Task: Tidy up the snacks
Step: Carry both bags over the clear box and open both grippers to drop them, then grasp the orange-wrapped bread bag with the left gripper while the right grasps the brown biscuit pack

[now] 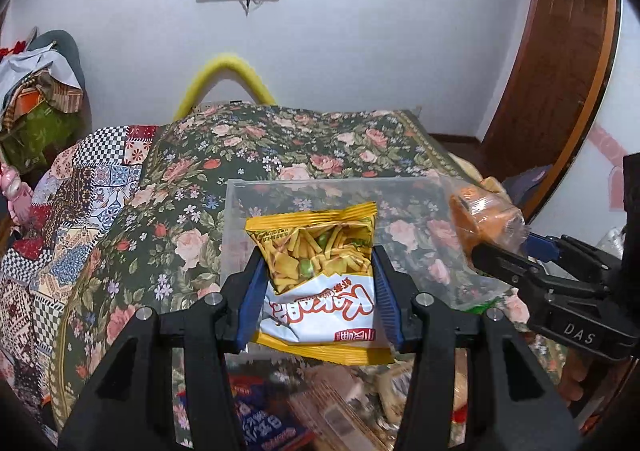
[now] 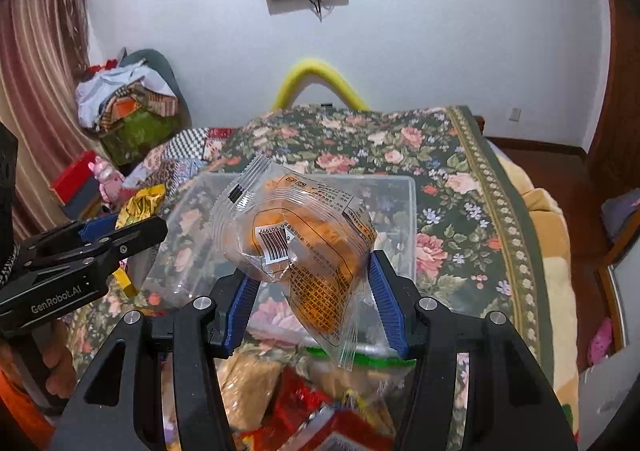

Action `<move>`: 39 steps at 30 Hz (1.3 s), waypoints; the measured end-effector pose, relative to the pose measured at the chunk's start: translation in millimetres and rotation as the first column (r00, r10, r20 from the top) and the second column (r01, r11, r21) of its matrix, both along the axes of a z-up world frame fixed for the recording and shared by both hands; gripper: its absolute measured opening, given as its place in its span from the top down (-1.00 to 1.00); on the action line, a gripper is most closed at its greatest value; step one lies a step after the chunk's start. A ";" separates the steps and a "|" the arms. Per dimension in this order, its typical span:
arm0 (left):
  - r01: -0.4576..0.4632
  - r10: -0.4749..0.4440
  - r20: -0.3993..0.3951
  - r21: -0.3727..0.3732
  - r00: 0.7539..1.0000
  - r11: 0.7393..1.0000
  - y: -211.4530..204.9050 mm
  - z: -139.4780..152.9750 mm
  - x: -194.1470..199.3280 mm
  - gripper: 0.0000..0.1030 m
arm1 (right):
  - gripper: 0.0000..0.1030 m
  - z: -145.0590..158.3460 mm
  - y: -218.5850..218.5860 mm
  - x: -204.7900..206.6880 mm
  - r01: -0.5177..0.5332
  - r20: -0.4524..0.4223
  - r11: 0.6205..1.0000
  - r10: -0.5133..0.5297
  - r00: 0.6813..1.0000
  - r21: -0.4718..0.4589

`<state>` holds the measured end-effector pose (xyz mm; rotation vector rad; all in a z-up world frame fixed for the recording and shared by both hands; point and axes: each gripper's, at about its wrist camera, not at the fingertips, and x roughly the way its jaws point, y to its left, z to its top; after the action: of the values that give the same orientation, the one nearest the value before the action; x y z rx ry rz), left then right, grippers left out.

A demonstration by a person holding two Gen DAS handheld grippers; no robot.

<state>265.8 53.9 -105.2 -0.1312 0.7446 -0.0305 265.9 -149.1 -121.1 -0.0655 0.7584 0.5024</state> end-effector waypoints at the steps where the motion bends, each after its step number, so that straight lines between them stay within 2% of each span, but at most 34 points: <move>1: 0.002 -0.002 -0.011 0.003 1.000 1.000 -0.3 -3.7 5.5 0.03 | 0.00 -2.6 2.4 2.8 -0.003 -0.007 1.000 0.003 1.000 -0.010; 10: 0.013 -0.011 -0.113 0.020 0.994 1.000 3.0 -31.8 39.5 0.03 | 0.00 -22.7 10.8 27.9 -0.034 -0.111 0.998 0.029 0.993 -0.051; 16: 0.017 -0.011 -0.137 0.045 0.991 0.999 -0.2 -42.5 46.3 0.03 | -0.01 -31.2 14.1 34.1 -0.046 -0.150 0.997 0.036 0.988 -0.066; 22: 0.034 -0.028 -0.165 0.034 0.986 0.999 -0.9 -47.0 47.0 -0.03 | -0.07 -34.5 14.1 35.6 -0.041 -0.194 0.998 0.031 0.980 -0.048; 26: 0.019 -0.015 -0.143 0.030 0.990 0.999 2.4 -38.7 41.0 -0.16 | -0.07 -27.2 12.9 31.2 -0.035 -0.171 0.998 0.024 0.985 -0.061; 31: 0.004 -0.004 -0.098 -0.001 0.995 1.000 12.8 -13.0 22.2 -0.16 | -0.08 -4.0 5.8 13.5 -0.031 -0.110 0.997 0.023 0.994 -0.074; 39: -0.009 0.009 -0.024 -0.002 1.000 1.000 21.8 25.3 -33.2 -0.32 | -0.28 28.3 -16.8 -32.5 -0.011 -0.032 0.999 0.010 0.999 -0.038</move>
<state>232.6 75.7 -79.9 -0.1368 0.7680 -0.0213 233.5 -165.9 -92.8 -0.0978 0.7990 0.5002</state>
